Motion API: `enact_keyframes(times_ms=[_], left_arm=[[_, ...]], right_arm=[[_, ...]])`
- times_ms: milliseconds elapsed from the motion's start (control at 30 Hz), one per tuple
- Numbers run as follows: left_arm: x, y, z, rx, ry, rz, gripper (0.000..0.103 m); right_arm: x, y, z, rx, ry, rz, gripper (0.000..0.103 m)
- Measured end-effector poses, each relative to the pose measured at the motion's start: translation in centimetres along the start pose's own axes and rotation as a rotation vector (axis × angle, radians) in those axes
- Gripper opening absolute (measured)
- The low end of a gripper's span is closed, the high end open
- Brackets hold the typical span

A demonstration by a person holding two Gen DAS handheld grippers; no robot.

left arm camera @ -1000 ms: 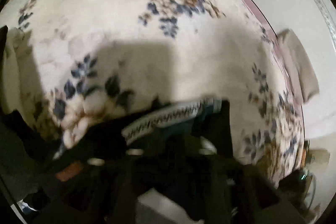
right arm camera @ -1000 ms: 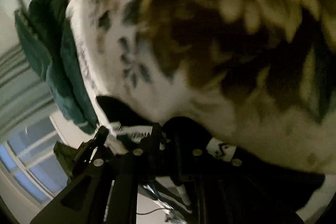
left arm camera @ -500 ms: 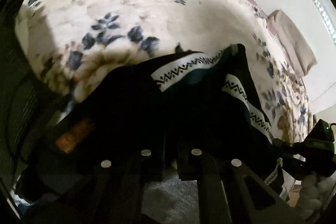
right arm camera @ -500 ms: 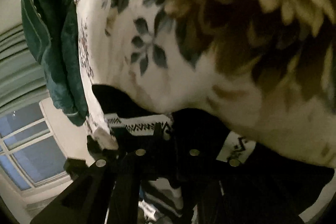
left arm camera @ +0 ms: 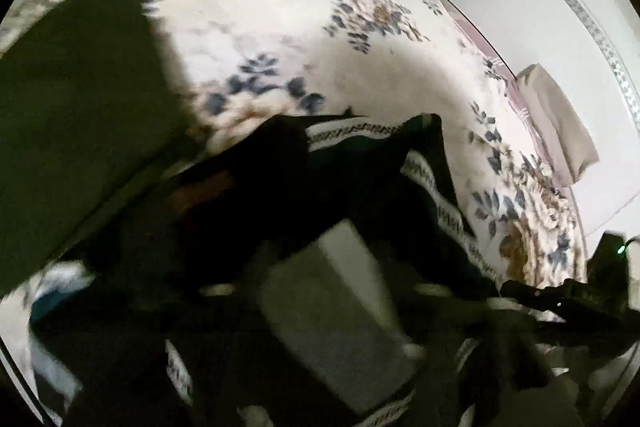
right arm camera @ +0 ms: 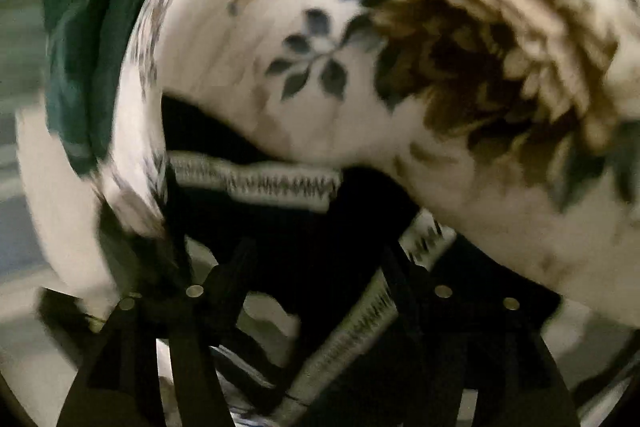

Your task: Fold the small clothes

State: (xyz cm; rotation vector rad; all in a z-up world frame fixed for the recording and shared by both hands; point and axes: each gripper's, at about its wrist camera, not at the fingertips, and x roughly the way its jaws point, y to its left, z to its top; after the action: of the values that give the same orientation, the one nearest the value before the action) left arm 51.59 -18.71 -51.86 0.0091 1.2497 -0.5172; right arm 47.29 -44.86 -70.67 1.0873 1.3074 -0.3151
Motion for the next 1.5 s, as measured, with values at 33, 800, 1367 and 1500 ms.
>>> enact_keyframes(times_ms=[33, 800, 1367, 1500], left_arm=[[-0.8, 0.3, -0.9, -0.008, -0.015, 0.017, 0.089], [-23.9, 37.5, -45.9, -1.433, -0.281, 0.28, 0.095], [-28.1, 47.4, -45.8, -1.148, -0.423, 0.331, 0.007], [-28.5, 48.8, -48.6, -1.271, -0.485, 0.251, 0.008]], right_arm=[[-0.2, 0.7, -0.6, -0.039, 0.0, -0.035, 0.083], [6.0, 11.9, -20.7, -0.517, 0.07, -0.316, 0.1], [5.8, 12.8, -23.5, -0.573, 0.024, -0.356, 0.1], [5.3, 11.3, -22.9, -0.52, 0.026, -0.36, 0.1]])
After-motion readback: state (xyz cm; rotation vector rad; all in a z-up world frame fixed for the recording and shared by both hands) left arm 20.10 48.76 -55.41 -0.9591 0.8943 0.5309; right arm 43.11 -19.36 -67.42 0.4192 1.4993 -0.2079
